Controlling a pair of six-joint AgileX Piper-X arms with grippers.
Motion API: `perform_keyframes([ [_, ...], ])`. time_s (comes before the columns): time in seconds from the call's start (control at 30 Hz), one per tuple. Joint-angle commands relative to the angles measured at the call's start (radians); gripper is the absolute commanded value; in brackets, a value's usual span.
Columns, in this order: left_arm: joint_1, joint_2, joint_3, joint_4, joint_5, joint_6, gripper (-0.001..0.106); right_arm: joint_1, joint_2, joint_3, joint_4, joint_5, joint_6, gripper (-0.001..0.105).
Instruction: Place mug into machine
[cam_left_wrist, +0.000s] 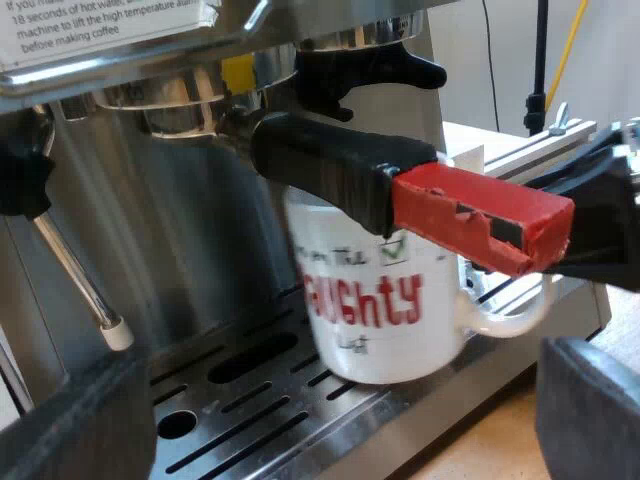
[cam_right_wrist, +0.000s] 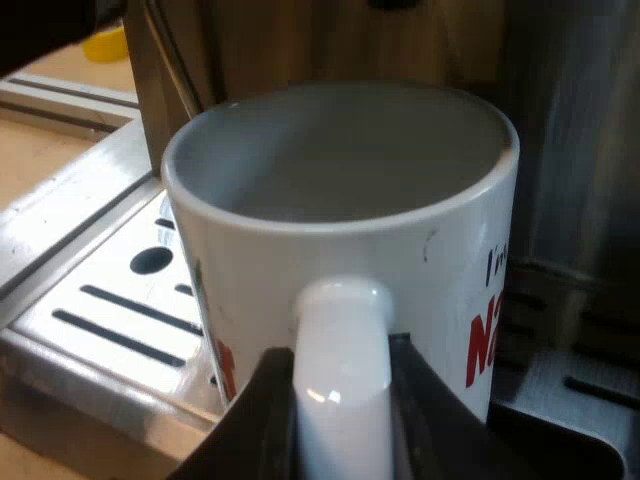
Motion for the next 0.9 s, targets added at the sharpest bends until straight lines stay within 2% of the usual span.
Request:
perform_keyframes([
  [0.03, -0.003, 0.003, 0.028, -0.020, -0.010, -0.004, 0.078, 0.000, 0.024, -0.043, -0.064, -0.001, -0.005, 0.000],
  [0.23, -0.003, 0.003, 0.028, -0.020, -0.010, -0.008, 0.078, 0.000, 0.102, -0.094, -0.062, -0.026, -0.005, 0.000],
  [0.37, -0.003, 0.003, 0.028, -0.020, -0.010, -0.008, 0.078, 0.000, 0.110, -0.095, -0.062, -0.014, -0.005, 0.002],
  [0.47, -0.003, 0.003, 0.028, -0.020, -0.010, -0.008, 0.078, 0.000, 0.110, -0.095, -0.062, -0.014, -0.005, 0.023],
  [0.53, -0.003, 0.003, 0.028, -0.020, -0.010, -0.008, 0.078, 0.000, 0.110, -0.095, -0.062, -0.014, -0.005, 0.042],
  [0.57, -0.003, 0.003, 0.028, -0.020, -0.010, -0.008, 0.078, 0.000, 0.110, -0.095, -0.062, -0.014, -0.005, 0.044],
  [0.67, -0.003, 0.003, 0.028, -0.020, -0.010, -0.008, 0.078, 0.000, 0.110, -0.095, -0.062, -0.014, -0.005, 0.047],
  [0.77, -0.003, 0.003, 0.028, -0.020, -0.010, -0.025, 0.078, 0.000, 0.103, -0.092, -0.062, -0.014, -0.005, 0.047],
  [0.83, -0.003, 0.003, 0.028, -0.020, -0.010, -0.025, 0.078, 0.000, 0.111, -0.092, -0.036, -0.016, 0.031, 0.045],
  [0.9, -0.003, 0.003, 0.028, -0.020, -0.010, -0.025, 0.078, 0.000, 0.126, -0.092, -0.043, -0.016, 0.031, 0.045],
])
